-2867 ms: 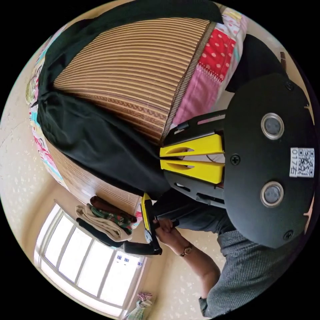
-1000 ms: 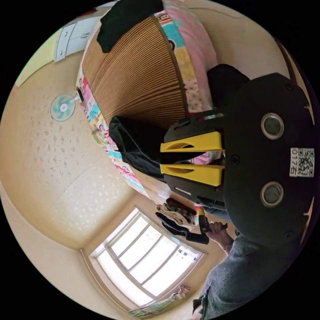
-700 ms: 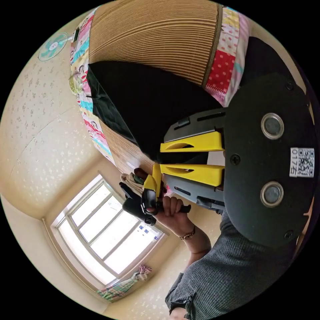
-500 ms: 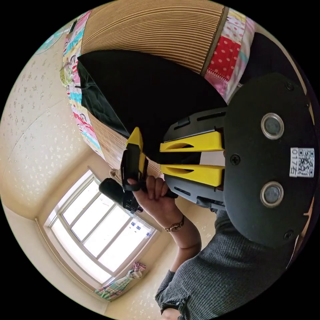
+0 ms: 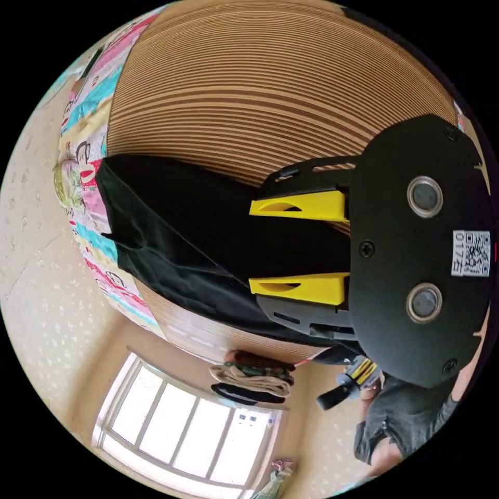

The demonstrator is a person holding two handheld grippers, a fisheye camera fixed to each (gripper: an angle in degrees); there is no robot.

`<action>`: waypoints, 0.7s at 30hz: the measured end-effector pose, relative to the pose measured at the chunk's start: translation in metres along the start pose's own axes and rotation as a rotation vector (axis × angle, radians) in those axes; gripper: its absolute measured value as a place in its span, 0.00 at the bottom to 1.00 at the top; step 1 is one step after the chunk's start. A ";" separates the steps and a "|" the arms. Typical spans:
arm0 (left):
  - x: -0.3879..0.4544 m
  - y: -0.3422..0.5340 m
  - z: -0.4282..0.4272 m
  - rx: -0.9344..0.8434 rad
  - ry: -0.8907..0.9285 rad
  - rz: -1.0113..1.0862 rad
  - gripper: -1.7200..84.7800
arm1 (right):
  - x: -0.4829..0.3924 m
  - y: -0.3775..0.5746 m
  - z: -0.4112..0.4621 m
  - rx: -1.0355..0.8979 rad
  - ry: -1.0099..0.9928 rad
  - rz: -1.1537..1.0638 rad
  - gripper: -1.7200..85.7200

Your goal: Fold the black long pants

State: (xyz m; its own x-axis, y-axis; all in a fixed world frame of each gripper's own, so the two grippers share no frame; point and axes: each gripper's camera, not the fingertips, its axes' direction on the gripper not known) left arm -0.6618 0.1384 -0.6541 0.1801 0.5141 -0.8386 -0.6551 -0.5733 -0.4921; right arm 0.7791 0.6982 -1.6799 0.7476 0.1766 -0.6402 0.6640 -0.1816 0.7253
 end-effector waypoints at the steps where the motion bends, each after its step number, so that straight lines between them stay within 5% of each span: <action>1: 0.002 -0.001 0.002 -0.005 0.001 0.020 0.04 | 0.008 -0.041 0.005 0.057 0.061 0.060 0.20; 6: 0.007 -0.009 0.011 -0.017 0.016 0.097 0.04 | 0.027 -0.160 0.035 0.193 0.243 0.237 0.19; 10: 0.008 -0.005 0.008 -0.008 0.021 0.135 0.03 | 0.031 -0.206 0.071 0.138 0.483 0.281 0.08; 14: 0.008 0.010 -0.017 0.061 0.128 0.186 0.03 | -0.066 -0.219 0.091 0.243 0.773 -0.008 0.05; 21: 0.006 0.087 -0.105 0.226 0.054 0.125 0.02 | -0.242 -0.210 0.117 0.550 0.647 -0.312 0.04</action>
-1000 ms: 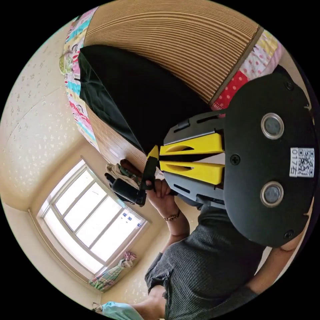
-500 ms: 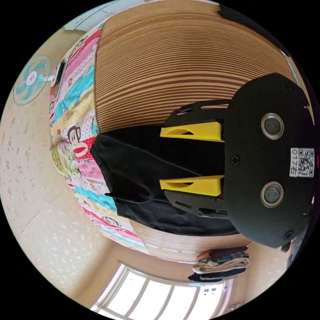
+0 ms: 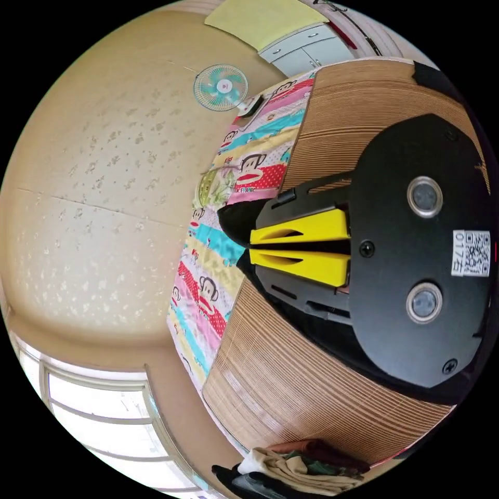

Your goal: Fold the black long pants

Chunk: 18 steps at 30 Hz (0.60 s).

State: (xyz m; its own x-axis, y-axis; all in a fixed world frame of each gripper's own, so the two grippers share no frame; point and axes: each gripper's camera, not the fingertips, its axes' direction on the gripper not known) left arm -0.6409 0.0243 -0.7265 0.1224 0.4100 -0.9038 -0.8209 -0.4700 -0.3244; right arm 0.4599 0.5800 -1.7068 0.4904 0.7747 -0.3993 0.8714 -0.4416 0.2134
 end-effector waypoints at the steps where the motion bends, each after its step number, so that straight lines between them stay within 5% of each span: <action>1: -0.002 0.010 -0.009 -0.012 -0.063 -0.032 0.02 | -0.023 -0.004 0.006 -0.003 -0.094 -0.041 0.04; 5: -0.020 0.029 -0.007 -0.180 -0.286 -0.167 0.02 | -0.053 0.011 0.051 -0.243 -0.496 0.000 0.04; 8: -0.030 0.031 -0.002 -0.282 -0.396 -0.214 0.02 | -0.030 0.065 0.016 -0.204 -0.620 0.104 0.05; 18: -0.036 0.009 0.019 -0.356 -0.403 -0.255 0.02 | 0.074 0.369 -0.137 -0.447 -0.760 0.374 0.10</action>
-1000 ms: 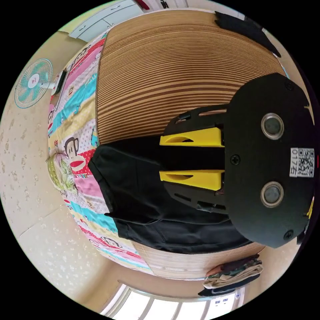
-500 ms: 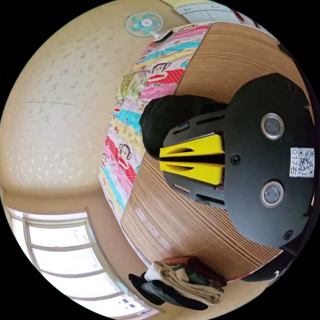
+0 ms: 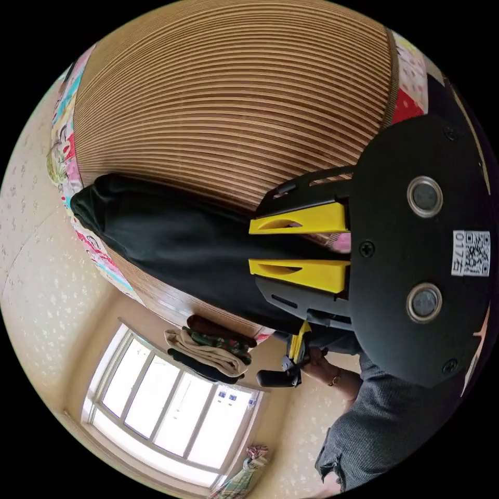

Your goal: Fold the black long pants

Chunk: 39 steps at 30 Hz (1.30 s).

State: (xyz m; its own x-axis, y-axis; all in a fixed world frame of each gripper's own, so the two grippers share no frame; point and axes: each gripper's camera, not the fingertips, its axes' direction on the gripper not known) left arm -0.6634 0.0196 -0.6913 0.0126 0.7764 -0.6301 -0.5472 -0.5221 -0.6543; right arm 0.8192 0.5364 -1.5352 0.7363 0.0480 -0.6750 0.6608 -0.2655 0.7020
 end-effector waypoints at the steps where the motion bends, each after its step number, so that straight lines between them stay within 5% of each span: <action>1: 0.003 -0.002 0.000 0.003 -0.007 -0.003 0.03 | 0.006 0.027 -0.001 -0.003 -0.033 0.031 0.10; 7: 0.013 -0.011 0.000 0.002 -0.033 -0.048 0.03 | 0.014 0.092 -0.006 0.123 -0.205 0.159 0.11; 15: 0.030 -0.021 -0.007 -0.016 -0.068 -0.057 0.02 | -0.011 0.083 -0.003 -0.041 -0.025 0.050 0.05; 23: 0.029 0.012 -0.059 0.213 0.318 0.107 0.01 | -0.044 0.093 -0.080 0.102 -0.121 -0.135 0.04; 30: 0.022 0.020 0.002 -0.037 0.035 -0.119 0.06 | -0.023 0.113 -0.032 -0.091 0.038 -0.050 0.04; 39: 0.030 0.005 -0.066 0.371 -0.077 -0.095 0.13 | -0.005 0.085 -0.067 0.049 0.012 0.018 0.12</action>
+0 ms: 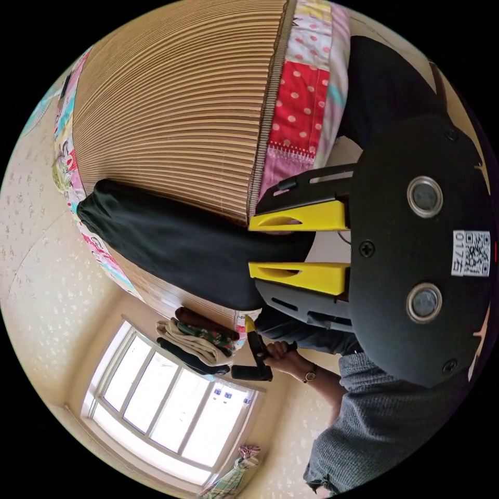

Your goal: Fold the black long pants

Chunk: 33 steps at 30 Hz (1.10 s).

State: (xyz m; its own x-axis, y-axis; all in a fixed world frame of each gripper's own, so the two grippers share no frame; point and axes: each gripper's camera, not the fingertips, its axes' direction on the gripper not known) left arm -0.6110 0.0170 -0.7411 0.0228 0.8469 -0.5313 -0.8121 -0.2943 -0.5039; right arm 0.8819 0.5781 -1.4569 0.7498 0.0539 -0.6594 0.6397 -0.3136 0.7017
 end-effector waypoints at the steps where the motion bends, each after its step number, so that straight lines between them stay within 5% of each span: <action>1: 0.003 -0.012 -0.002 0.038 -0.032 0.015 0.14 | 0.002 -0.009 0.001 0.004 0.008 -0.013 0.12; 6: -0.022 -0.071 0.023 -0.014 0.019 -0.096 0.17 | 0.015 -0.056 0.008 0.014 0.051 0.026 0.14; 17: -0.065 -0.139 0.052 -0.134 0.201 -0.192 0.17 | 0.084 -0.131 0.005 0.021 -0.177 0.233 0.17; 25: -0.109 -0.145 0.068 -0.180 0.315 -0.269 0.07 | 0.119 -0.171 0.014 -0.081 -0.256 0.287 0.10; 33: -0.092 -0.083 -0.004 0.085 0.736 -0.027 0.04 | 0.100 -0.132 -0.057 0.071 -0.551 0.093 0.05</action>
State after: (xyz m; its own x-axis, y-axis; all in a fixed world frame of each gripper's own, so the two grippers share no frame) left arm -0.5430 -0.0385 -0.6532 0.4040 0.3283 -0.8538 -0.8475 -0.2170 -0.4844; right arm 0.8820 0.6791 -1.5994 0.5911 -0.4744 -0.6524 0.5481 -0.3572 0.7563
